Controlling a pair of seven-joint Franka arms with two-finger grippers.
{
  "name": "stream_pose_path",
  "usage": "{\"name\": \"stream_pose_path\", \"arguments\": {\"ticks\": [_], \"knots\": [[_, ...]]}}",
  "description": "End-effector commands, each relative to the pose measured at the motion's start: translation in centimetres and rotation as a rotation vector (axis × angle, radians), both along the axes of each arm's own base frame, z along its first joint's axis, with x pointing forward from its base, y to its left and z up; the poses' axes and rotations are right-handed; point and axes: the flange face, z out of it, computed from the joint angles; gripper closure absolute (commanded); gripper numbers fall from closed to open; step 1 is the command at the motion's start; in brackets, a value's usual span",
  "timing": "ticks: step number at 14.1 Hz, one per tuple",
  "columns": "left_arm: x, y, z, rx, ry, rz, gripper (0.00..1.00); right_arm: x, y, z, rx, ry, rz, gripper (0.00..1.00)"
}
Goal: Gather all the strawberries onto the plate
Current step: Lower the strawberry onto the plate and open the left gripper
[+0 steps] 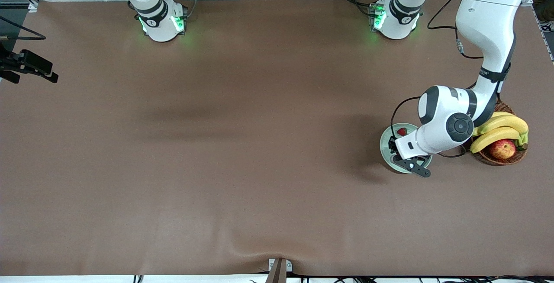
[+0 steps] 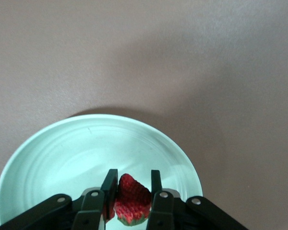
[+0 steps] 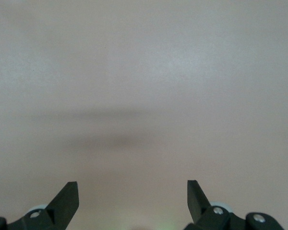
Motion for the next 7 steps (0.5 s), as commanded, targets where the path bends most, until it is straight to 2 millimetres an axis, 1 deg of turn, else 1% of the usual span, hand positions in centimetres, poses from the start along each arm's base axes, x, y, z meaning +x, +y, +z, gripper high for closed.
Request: {"name": "stream_pose_path", "arguments": {"ticks": [1,2,7], "knots": [[-0.3,0.1,0.5,-0.003,0.001,0.0,0.07,0.0,-0.2,0.4,0.002,-0.003,-0.007,0.0],[-0.2,0.1,0.8,-0.003,-0.003,0.002,0.0,0.0,-0.2,0.4,0.002,-0.003,-0.01,0.0],[0.8,-0.1,2.0,-0.008,-0.033,0.008,0.0,0.1,-0.1,0.4,0.003,-0.005,-0.007,0.0]]}}
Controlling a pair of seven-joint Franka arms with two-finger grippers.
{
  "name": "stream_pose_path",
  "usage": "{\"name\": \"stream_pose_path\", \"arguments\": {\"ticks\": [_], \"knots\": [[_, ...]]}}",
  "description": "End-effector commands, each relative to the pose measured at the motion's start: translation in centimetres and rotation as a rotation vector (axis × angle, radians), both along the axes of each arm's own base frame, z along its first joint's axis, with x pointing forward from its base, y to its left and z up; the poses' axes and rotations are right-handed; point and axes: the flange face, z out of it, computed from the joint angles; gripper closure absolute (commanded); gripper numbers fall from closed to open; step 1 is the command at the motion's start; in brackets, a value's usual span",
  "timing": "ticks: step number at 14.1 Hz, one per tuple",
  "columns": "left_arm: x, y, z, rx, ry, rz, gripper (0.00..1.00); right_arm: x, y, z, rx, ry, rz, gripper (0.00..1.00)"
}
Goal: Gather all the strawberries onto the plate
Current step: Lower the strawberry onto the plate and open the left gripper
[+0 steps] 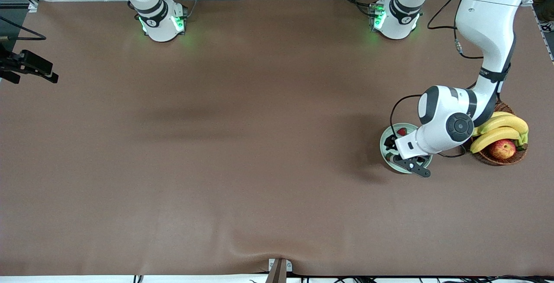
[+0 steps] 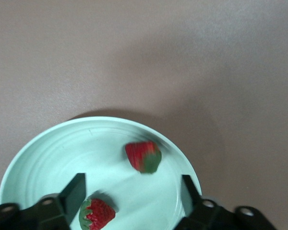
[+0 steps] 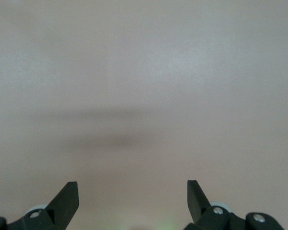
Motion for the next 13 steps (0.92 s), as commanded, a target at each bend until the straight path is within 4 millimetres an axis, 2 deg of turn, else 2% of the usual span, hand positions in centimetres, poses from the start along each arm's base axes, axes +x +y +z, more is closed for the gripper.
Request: {"name": "stream_pose_path", "arguments": {"ticks": [1,4,13], "knots": [[0.6,0.0,1.4,-0.007,-0.022,0.008,0.0,0.1,0.0,0.4,0.003,-0.005,-0.005,0.0],[1.5,-0.4,3.2,-0.01,-0.057,0.01,0.0,0.0,0.0,0.4,0.003,-0.005,-0.007,0.0],[3.0,-0.6,5.3,-0.018,-0.105,0.013,0.0,0.0,0.0,0.4,0.001,0.0,-0.076,0.0]]}}
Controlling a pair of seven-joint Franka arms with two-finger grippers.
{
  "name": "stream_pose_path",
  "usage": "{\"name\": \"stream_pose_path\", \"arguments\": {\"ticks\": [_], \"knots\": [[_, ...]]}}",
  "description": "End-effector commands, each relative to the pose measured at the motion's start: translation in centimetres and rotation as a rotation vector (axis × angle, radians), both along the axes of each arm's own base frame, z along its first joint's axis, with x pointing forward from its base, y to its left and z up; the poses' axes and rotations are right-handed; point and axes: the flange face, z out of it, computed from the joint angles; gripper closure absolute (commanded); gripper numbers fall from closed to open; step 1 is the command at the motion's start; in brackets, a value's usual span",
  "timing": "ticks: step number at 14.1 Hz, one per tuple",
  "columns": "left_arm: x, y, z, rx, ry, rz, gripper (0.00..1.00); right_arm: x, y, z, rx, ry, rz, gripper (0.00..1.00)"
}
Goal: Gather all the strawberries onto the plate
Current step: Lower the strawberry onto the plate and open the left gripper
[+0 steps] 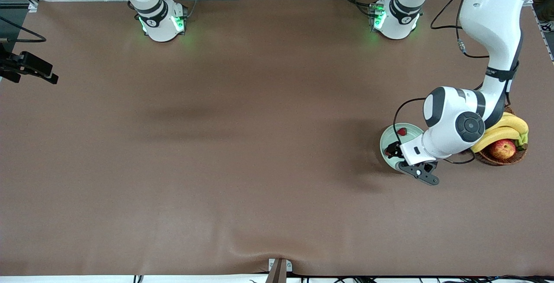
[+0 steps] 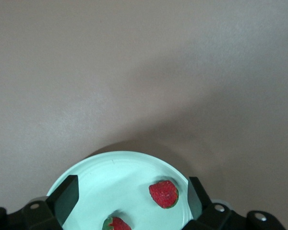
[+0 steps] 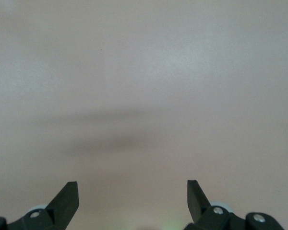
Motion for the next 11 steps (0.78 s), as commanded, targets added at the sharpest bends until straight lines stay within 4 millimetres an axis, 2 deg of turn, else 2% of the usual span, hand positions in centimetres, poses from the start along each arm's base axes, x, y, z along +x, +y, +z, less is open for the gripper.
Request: {"name": "stream_pose_path", "arguments": {"ticks": [1,7,9,11], "knots": [[0.4,0.1,1.7,-0.004,-0.022,0.012,0.0,0.0,0.0,0.4,0.003,0.0,-0.018,0.0],[1.9,0.9,2.8,-0.004,-0.056,0.014,0.0,-0.1,0.1,0.4,0.005,0.003,-0.017,0.0],[1.9,-0.1,2.5,-0.001,-0.054,-0.003,0.0,-0.1,0.1,0.4,0.005,0.003,-0.017,0.0],[2.3,1.1,2.6,0.027,-0.064,0.009,0.0,-0.1,0.1,0.4,0.003,0.003,-0.015,0.0]]}}
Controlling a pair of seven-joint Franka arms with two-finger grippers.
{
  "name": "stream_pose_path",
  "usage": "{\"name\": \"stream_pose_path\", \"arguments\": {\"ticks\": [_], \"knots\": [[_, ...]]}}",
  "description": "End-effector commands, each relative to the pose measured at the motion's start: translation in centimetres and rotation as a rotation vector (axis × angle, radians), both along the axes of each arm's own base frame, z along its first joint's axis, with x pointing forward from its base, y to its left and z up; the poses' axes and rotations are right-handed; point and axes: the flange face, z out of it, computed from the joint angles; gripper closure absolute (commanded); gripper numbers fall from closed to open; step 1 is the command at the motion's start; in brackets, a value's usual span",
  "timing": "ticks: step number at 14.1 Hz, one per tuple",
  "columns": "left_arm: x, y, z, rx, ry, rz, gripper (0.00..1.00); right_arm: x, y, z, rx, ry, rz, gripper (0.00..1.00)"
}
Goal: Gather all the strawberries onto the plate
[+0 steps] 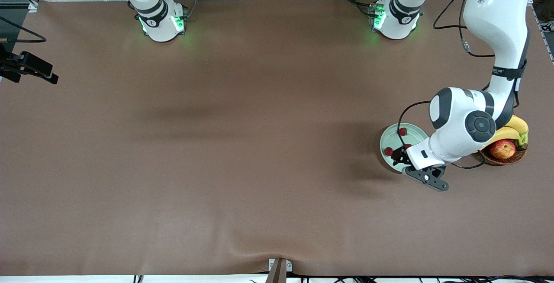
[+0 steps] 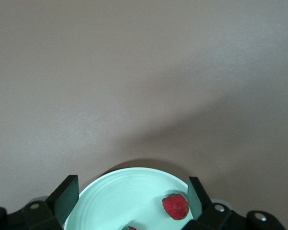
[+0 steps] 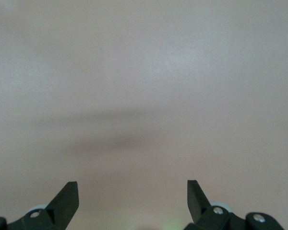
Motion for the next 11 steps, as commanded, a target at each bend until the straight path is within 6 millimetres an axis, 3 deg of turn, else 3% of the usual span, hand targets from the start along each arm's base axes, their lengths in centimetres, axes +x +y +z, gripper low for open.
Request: {"name": "stream_pose_path", "arguments": {"ticks": [1,4,7,11], "knots": [[0.8,0.5,0.9,0.019,-0.02,-0.001,0.0,-0.1,0.1,0.4,0.003,0.002,-0.014,0.0],[1.2,0.8,2.9,0.016,-0.049,0.011,0.0,0.0,0.1,0.4,0.003,0.0,-0.014,0.0],[0.8,0.7,8.7,0.013,-0.063,0.029,0.0,0.0,0.1,0.4,0.003,0.0,-0.014,0.0],[-0.9,0.4,17.9,0.022,-0.003,0.188,0.0,0.0,0.1,0.4,0.003,0.0,-0.014,0.0]]}}
